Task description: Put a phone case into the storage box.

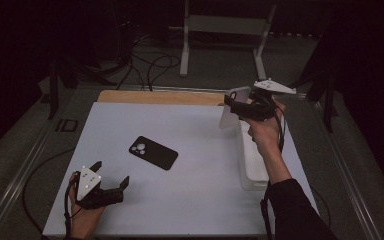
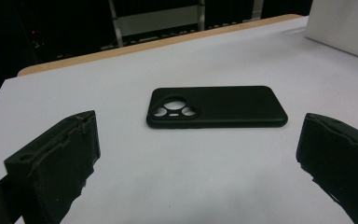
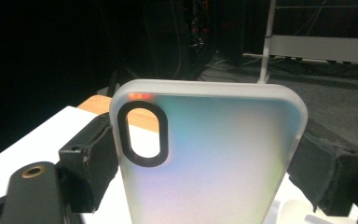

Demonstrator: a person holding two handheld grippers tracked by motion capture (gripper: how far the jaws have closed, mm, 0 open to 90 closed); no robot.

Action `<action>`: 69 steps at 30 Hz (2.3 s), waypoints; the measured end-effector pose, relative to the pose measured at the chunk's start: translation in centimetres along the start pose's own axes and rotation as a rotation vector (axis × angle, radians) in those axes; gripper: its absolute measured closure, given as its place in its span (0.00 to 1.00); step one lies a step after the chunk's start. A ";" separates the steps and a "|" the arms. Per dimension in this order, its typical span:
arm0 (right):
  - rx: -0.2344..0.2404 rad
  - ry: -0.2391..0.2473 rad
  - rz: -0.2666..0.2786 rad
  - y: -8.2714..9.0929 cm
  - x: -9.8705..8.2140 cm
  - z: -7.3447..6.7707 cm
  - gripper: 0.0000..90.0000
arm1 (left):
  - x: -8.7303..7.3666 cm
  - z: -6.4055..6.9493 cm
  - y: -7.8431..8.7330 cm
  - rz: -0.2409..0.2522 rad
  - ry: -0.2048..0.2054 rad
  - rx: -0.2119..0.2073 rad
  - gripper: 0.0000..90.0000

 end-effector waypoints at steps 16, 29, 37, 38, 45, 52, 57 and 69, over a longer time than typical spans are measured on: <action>-0.068 -0.022 -0.004 -0.6 0.5 2.3 0.19 | 0.1 0.0 0.1 0.002 0.002 -0.001 0.00; -0.130 -0.030 -0.010 -0.9 0.8 4.7 0.19 | 0.1 0.1 0.0 0.000 -0.005 0.004 0.00; -0.158 -0.035 -0.018 -1.0 0.5 5.9 0.19 | 0.1 0.1 0.0 -0.001 -0.008 0.005 0.00; -0.164 -0.038 -0.021 -1.1 0.5 6.0 0.19 | 0.1 0.1 0.0 -0.001 -0.008 0.004 0.00; -0.187 -0.043 -0.028 -1.1 0.3 6.9 0.19 | 0.1 0.1 0.1 -0.002 -0.011 0.005 0.00; -0.211 -0.047 -0.032 -1.2 0.3 7.7 0.19 | 0.1 0.1 0.1 -0.003 -0.011 0.006 0.00; -0.234 -0.046 -0.043 -1.2 0.1 8.4 0.19 | 0.1 0.1 0.1 0.000 -0.006 0.006 0.00; -0.281 -0.050 -0.095 -2.4 -1.7 9.5 0.19 | 0.1 0.1 0.1 0.003 -0.003 0.006 0.00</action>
Point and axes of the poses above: each handheld gripper's, and its own axes: y roughly backward along the jaws, x roughly out of its top, z roughly to its right, the point moved 7 cm from there along -y, roughly forward along the jaws, and after that the axes turned 2 degrees about y, right-handed, at the moved point
